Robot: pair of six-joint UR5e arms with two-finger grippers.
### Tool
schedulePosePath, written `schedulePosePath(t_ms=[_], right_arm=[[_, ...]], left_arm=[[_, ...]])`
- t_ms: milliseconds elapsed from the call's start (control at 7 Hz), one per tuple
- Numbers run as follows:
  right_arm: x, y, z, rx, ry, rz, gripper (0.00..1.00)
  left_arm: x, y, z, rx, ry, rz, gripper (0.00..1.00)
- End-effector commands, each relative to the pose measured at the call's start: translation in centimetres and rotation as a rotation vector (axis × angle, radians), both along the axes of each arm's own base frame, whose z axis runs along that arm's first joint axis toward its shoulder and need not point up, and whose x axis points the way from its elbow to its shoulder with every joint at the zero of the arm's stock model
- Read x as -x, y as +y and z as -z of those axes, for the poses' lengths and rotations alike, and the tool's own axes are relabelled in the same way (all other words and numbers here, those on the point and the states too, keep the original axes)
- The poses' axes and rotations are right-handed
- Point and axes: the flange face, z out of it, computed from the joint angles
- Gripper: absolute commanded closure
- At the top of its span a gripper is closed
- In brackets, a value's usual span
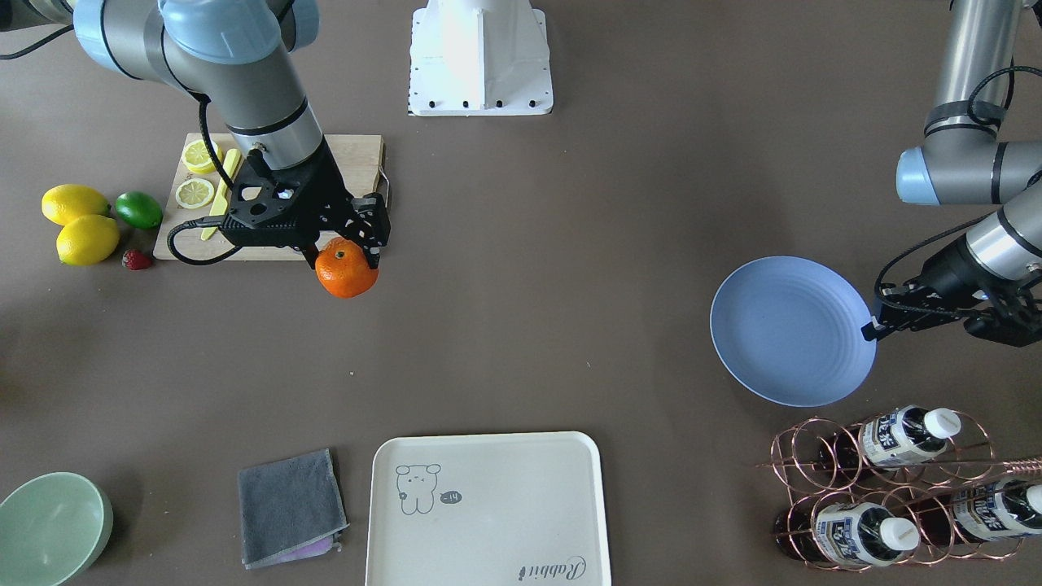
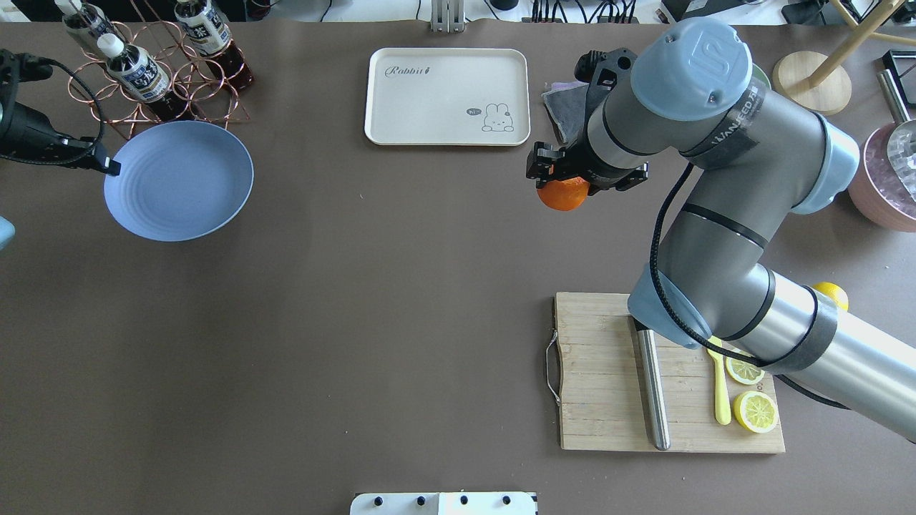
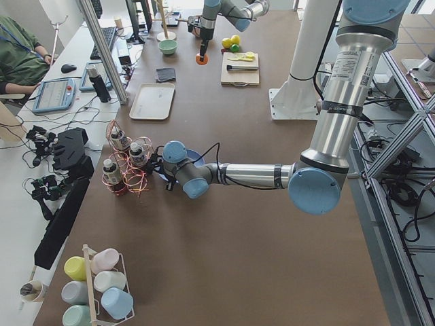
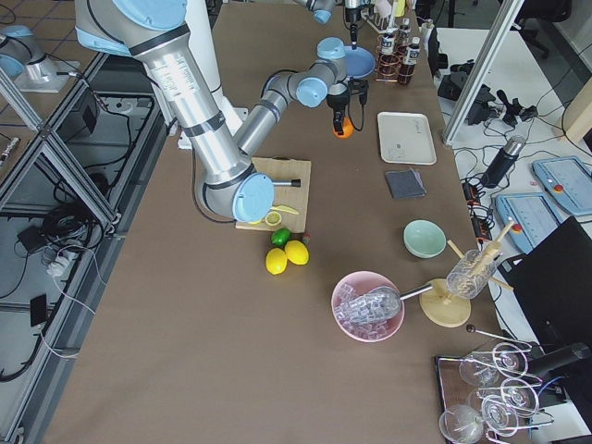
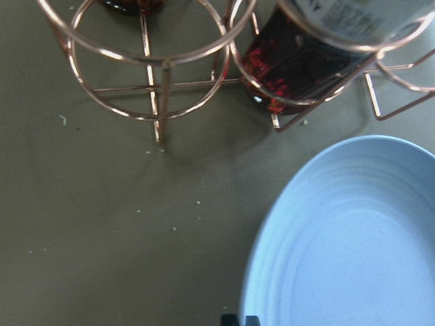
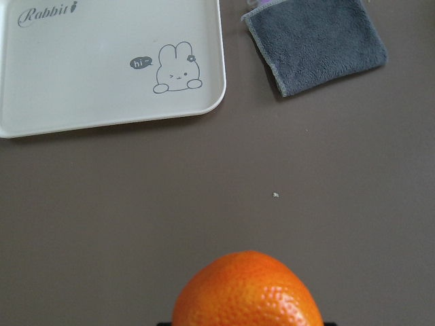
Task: Pick orange to plate
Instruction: 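Carry the orange toward the blue plate while the left arm approaches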
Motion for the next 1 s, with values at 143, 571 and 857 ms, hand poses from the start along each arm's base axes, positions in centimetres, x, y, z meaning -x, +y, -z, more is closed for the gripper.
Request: schedulePosePath(t_ms=[143,571,857], right_arm=[[-0.5,0.2,0.6,-0.01,-0.012,-0.001,1.0],[-0.8,0.4,1.0,-0.015,-0.02,-0.006,1.0],[-0.7,0.6,0.6,-0.012,-0.014,-0.004,1.0]], left_arm=[[-8.8,4.9,9.4,0.109,0.087,0.022,1.0],[-29.1,14.8,21.8,0.181,0.103,0.107,1.0],[-33.1,17.6,24.8,0.218,0.114,0.121,1.0]])
